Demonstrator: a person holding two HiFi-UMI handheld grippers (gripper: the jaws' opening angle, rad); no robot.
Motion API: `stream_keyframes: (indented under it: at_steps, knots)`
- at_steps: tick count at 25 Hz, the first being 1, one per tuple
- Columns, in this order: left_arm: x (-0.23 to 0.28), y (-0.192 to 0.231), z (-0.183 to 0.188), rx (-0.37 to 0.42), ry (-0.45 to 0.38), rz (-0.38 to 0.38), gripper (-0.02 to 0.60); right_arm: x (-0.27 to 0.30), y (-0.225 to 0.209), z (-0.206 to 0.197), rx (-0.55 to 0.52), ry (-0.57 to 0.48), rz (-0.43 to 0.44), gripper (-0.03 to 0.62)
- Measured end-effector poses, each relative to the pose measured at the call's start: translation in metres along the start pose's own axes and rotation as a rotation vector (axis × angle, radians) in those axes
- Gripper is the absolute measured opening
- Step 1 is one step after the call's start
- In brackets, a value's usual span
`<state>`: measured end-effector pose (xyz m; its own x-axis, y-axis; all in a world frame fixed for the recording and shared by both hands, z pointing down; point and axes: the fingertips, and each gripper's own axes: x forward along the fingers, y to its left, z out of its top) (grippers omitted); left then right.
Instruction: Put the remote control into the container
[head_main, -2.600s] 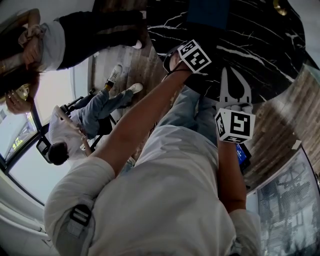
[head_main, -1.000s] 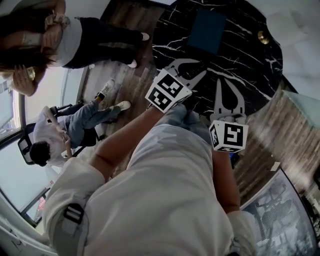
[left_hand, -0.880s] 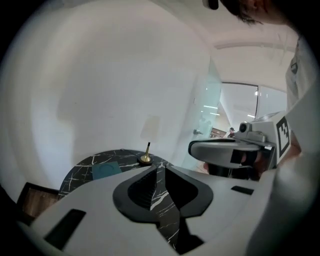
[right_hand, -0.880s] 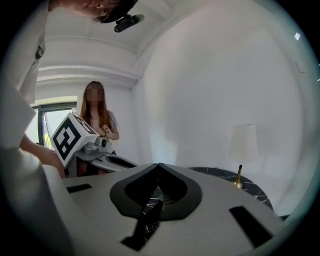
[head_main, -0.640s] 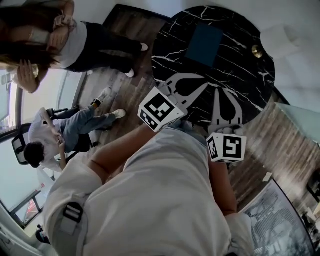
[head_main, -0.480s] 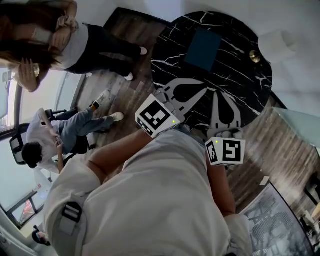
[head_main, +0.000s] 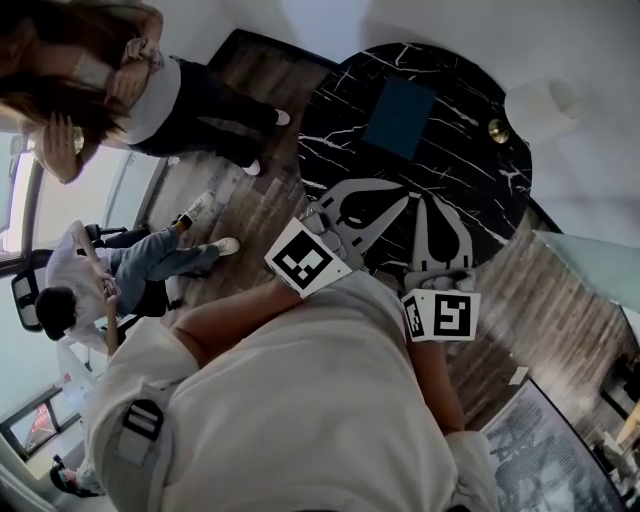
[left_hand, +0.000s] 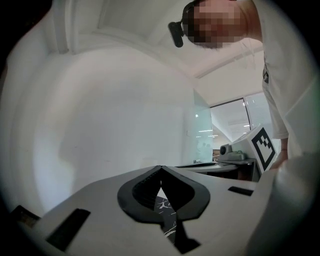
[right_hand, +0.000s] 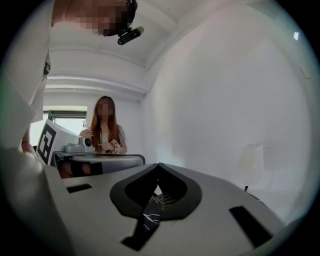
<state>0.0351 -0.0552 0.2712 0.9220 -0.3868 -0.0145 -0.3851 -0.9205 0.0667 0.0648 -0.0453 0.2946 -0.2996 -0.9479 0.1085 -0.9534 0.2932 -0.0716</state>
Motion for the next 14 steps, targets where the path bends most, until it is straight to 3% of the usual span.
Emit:
stream_keyframes:
  at_steps: [14]
  knots:
    - [-0.0021,0.0045,-0.0003,-0.027,0.009,0.035,0.009,0.0013,0.0073,0.0021,-0.013,0.002,0.020,0.010]
